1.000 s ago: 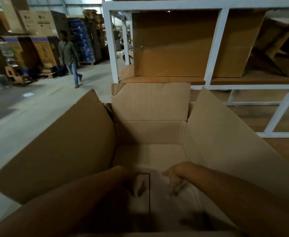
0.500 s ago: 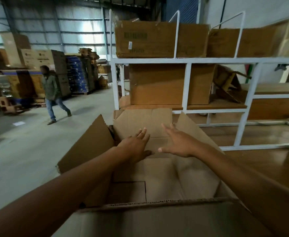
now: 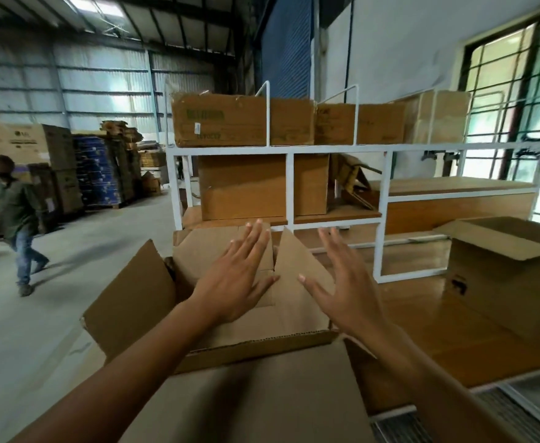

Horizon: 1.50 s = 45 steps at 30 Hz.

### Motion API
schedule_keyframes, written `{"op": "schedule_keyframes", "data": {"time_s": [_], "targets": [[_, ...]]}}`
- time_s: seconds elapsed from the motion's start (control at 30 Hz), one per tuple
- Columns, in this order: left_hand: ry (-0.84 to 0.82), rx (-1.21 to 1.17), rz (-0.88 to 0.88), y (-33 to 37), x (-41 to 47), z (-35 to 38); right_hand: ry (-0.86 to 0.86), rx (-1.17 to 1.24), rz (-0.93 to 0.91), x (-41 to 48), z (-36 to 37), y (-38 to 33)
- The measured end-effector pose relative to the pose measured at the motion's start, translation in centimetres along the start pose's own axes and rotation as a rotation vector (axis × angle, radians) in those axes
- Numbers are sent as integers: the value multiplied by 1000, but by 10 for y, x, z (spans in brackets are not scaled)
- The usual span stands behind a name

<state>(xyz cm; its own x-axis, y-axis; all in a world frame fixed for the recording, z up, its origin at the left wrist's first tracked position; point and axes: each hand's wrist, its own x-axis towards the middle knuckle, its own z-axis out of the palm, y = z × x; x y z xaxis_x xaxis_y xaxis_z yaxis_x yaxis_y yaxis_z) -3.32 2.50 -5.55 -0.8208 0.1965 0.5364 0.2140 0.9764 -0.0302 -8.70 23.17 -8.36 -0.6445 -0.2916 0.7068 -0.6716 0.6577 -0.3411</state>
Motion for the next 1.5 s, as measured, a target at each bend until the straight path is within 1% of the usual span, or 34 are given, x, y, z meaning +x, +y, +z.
{"op": "schedule_keyframes", "data": {"time_s": [0.17, 0.37, 0.6, 0.7, 0.8, 0.97, 1.1, 1.3, 1.37, 1.5], "targets": [[116, -11, 57, 53, 38, -9, 84, 31, 54, -9, -53, 40], [229, -110, 161, 155, 110, 9, 164, -43, 83, -21, -145, 127], [191, -251, 280, 309, 198, 82, 192, -226, 268, -49, -258, 261], [152, -290, 322, 362, 223, 110, 144, -272, 359, -64, -286, 319], [122, -321, 352, 399, 250, 135, 77, -314, 417, -74, -305, 370], [74, -379, 342, 444, 297, 173, 67, -301, 468, -78, -327, 440], [47, -414, 312, 468, 338, 217, 35, -312, 505, -68, -331, 500], [-16, -361, 269, 499, 428, 282, 52, -368, 528, -29, -331, 607], [-30, -334, 268, 510, 464, 300, 2, -382, 524, -5, -331, 643], [-104, -293, 325, 529, 527, 343, -75, -414, 511, 37, -323, 709]]}}
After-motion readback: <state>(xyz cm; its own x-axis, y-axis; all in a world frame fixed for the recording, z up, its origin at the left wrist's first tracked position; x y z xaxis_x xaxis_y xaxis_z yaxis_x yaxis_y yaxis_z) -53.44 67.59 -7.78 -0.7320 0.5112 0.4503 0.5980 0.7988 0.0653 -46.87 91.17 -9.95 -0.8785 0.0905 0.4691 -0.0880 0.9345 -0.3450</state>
